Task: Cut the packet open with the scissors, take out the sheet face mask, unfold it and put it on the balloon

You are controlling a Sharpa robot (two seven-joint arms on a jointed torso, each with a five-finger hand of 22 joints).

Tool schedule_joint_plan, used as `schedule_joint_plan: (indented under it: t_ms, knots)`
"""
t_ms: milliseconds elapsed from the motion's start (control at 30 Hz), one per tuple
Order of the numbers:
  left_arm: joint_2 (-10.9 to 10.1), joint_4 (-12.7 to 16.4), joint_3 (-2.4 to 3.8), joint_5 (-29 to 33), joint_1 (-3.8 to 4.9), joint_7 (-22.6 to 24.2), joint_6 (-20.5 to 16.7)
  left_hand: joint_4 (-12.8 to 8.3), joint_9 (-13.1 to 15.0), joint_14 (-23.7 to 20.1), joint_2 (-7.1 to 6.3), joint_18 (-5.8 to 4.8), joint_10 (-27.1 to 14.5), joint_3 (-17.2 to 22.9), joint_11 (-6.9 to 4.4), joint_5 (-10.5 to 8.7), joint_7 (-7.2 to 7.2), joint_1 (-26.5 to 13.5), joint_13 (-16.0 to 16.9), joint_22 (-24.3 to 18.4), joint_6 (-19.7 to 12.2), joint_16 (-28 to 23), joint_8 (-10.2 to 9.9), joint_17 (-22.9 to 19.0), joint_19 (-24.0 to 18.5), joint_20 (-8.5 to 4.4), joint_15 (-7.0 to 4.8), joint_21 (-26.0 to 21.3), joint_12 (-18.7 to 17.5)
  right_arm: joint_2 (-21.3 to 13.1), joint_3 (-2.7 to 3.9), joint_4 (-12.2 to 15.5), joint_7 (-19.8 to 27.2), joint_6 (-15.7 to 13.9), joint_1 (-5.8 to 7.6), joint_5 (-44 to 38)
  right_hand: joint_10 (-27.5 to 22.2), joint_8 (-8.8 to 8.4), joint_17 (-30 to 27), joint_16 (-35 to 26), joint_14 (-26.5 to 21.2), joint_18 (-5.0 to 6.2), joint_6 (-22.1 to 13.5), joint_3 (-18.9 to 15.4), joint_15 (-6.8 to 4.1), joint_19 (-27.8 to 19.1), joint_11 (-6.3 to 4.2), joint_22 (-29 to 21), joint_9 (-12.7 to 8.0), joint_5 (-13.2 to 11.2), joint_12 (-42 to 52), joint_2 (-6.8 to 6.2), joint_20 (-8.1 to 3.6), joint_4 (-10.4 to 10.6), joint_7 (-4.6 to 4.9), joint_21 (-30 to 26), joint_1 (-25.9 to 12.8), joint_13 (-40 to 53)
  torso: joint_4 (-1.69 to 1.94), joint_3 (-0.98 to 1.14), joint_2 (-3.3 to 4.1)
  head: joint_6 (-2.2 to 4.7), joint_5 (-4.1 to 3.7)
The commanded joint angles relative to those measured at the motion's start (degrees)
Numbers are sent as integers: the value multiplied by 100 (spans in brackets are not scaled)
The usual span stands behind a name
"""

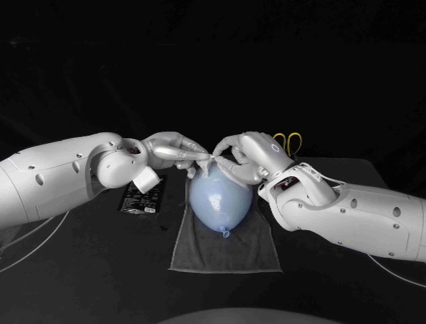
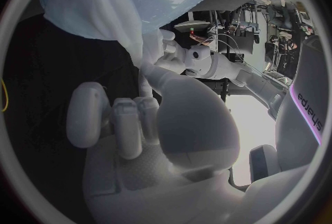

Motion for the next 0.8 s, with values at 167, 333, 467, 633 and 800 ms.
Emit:
schedule_joint_plan:
  t_ms: [167,333,467,633,800]
  knots:
    - [-8,-48,4,148,3,-41,75,1,147,102,33,87,71,29,-12,18,-13,-15,-1,14,3,45,44,100,11,-18,-8,31,-14,-56,3,44,35,27,-1,-57,466,21,1510,20,599,-25,42,25,-28,75,-37,1027,14,15,42,22,-20,-2,-14,30,29,1318,-1,-2,1,-19,1]
    - [-4,-68,4,207,3,-54,67,0,152,121,36,87,81,33,-15,18,-17,-19,-1,17,6,48,51,126,10,-20,-11,35,-14,-78,3,55,54,73,-1,-57,468,23,1510,20,599,-24,42,26,-28,74,-37,1025,14,15,45,21,-20,-2,-14,24,28,1320,-1,-3,0,-22,1]
    - [-4,-80,4,247,2,-62,47,-2,159,135,38,87,91,38,-19,18,-23,-21,-2,20,9,51,60,144,10,-22,-14,40,-14,-97,3,73,74,105,-1,-55,468,25,1510,20,599,-24,41,26,-29,74,-37,1026,15,15,44,19,-20,-2,-14,25,26,1319,-3,-3,-2,-30,0]
    - [-7,-90,4,275,2,-69,7,-2,164,159,40,87,102,43,-22,18,-27,-26,-2,23,12,54,68,175,11,-24,-17,45,-14,-135,3,108,81,110,-1,-60,468,25,1510,20,599,-24,41,26,-29,74,-37,1026,15,15,44,19,-20,-2,-14,25,26,1319,0,-2,-3,-31,2]
    - [-16,-99,4,331,2,-49,-87,4,186,309,52,89,177,68,-45,18,-29,-52,-15,41,-15,77,84,352,25,-39,-40,76,-23,-179,3,126,45,78,-1,-76,468,25,1510,20,599,-24,41,26,-29,74,-37,1026,15,15,44,19,-20,-2,-14,25,26,1319,0,-3,-1,-28,4]
